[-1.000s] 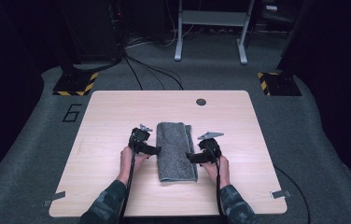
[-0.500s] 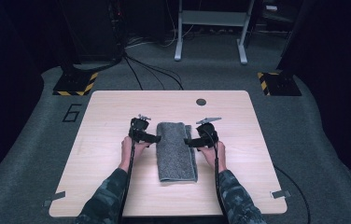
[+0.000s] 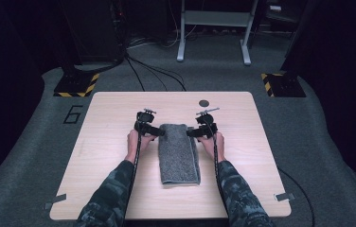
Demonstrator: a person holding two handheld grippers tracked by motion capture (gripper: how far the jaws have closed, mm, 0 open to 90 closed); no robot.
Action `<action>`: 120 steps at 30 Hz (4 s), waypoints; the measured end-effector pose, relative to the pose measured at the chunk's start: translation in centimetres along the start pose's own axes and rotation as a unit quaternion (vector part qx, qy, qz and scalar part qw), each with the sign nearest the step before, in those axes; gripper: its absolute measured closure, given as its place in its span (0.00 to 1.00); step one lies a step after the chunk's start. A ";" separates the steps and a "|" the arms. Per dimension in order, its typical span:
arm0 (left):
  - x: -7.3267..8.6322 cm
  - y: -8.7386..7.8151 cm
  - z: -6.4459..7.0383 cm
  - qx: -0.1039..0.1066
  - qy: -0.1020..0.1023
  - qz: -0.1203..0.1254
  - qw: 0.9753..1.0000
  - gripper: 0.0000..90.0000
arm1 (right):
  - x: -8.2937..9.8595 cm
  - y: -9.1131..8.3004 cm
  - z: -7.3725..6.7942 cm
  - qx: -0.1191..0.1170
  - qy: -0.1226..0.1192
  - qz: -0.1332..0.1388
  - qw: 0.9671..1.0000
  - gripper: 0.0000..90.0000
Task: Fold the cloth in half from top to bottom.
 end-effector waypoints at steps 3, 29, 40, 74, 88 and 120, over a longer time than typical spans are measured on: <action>-0.1 0.2 -0.1 -0.012 0.003 -0.007 1.000 0.17 | -0.6 0.6 0.3 0.000 0.011 -0.004 1.000 0.36; -0.1 1.1 1.9 -0.003 0.052 0.008 0.999 0.87 | -0.9 2.6 -0.4 0.013 -0.009 -0.012 1.000 0.97; -0.1 0.5 2.0 0.014 0.048 0.026 0.998 0.96 | -1.0 1.6 -0.4 -0.001 -0.011 0.012 1.000 0.98; -3.6 -5.8 2.9 0.012 0.091 0.122 0.988 0.96 | -4.3 -4.5 -1.0 -0.008 -0.044 0.111 0.993 0.98; -2.2 -6.7 3.9 0.033 0.109 0.124 0.986 0.95 | -3.7 -7.2 -2.0 -0.018 -0.069 0.140 0.988 0.98; 7.7 -6.6 8.0 0.111 0.135 0.046 0.984 0.64 | 7.3 -9.1 -4.6 -0.068 -0.078 0.110 0.989 0.87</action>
Point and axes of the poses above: each handheld gripper's, and its own axes: y roughly forward along the jaws, x roughly out of its underside, z roughly to its right, the point moved 7 cm from there along y, roughly forward along the jaws, and after that the axes turned 4 degrees about -z, right-handed, at the moved point
